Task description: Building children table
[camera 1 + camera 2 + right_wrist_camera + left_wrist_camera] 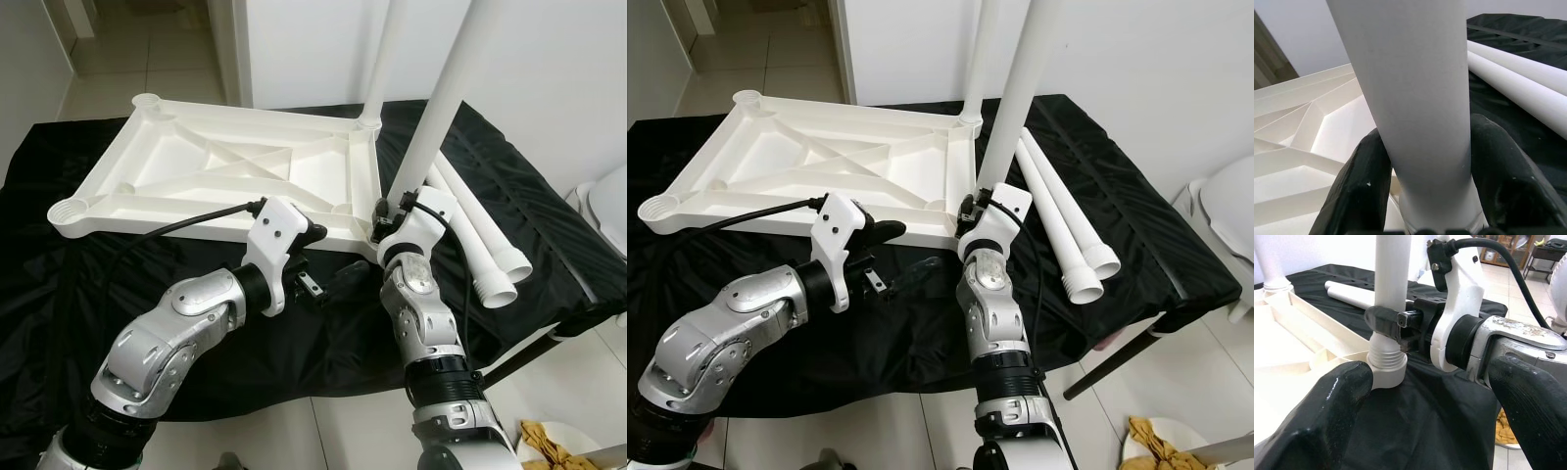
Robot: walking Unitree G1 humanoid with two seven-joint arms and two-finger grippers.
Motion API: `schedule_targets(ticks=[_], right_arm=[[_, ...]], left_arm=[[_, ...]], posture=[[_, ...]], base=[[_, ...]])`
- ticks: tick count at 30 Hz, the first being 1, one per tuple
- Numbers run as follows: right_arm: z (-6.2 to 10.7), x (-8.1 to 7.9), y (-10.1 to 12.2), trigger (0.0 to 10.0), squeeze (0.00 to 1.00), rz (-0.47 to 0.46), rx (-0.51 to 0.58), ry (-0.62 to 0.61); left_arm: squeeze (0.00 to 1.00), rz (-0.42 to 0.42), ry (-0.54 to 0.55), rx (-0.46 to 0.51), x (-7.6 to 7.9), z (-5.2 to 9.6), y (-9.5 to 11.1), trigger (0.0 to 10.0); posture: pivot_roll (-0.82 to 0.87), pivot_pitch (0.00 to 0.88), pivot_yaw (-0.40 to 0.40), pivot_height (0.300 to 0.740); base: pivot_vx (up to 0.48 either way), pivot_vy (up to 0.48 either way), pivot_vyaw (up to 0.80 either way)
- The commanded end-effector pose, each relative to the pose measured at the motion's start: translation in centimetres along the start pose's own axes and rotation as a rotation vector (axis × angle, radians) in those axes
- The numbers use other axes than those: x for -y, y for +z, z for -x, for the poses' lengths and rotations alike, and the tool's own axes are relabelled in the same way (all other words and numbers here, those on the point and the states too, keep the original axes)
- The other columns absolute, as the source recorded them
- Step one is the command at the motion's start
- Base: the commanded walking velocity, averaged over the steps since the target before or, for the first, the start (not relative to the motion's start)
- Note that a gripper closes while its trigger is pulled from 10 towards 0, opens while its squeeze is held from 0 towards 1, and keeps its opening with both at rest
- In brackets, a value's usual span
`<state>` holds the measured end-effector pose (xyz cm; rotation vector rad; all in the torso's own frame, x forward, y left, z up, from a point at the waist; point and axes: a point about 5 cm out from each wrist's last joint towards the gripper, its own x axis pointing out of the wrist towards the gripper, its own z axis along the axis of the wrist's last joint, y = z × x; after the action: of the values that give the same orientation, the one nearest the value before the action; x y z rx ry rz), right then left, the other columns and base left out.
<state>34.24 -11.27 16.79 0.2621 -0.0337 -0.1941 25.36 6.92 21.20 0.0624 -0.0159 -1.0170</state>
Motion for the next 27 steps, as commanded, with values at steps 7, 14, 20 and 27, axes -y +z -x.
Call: schedule_targets(ticks=[7, 14, 20, 27], right_arm=[[0.9, 0.4, -3.6, 10.0, 0.00, -0.168, -0.199, -0.050], [0.9, 0.1, -3.3, 10.0, 1.00, -0.166, -0.172, 0.008], [0.9, -0.7, -1.9, 10.0, 1.00, -0.072, -0.068, 0.126], [0.4, -1.1, -0.4, 10.0, 0.00, 0.008, 0.014, 0.239]], left_arm=[[0.00, -0.002, -0.057, 0.003, 0.6, 0.0, 0.1, 10.0], [0.00, 0.001, -0.055, 0.004, 0.6, 0.1, 0.1, 10.0], [0.00, 0.002, -0.051, 0.004, 0.6, 0.1, 0.1, 10.0], [0.00, 0.004, -0.048, 0.003, 0.5, 0.1, 0.1, 10.0]], posture=[[-0.01, 0.062, -0.011, 0.740], [-0.01, 0.067, -0.012, 0.740], [0.00, 0.070, -0.011, 0.740], [-0.01, 0.071, -0.008, 0.740]], base=[[0.000, 0.000, 0.00], [0.000, 0.000, 0.00], [0.000, 0.000, 0.00], [0.000, 0.000, 0.00]])
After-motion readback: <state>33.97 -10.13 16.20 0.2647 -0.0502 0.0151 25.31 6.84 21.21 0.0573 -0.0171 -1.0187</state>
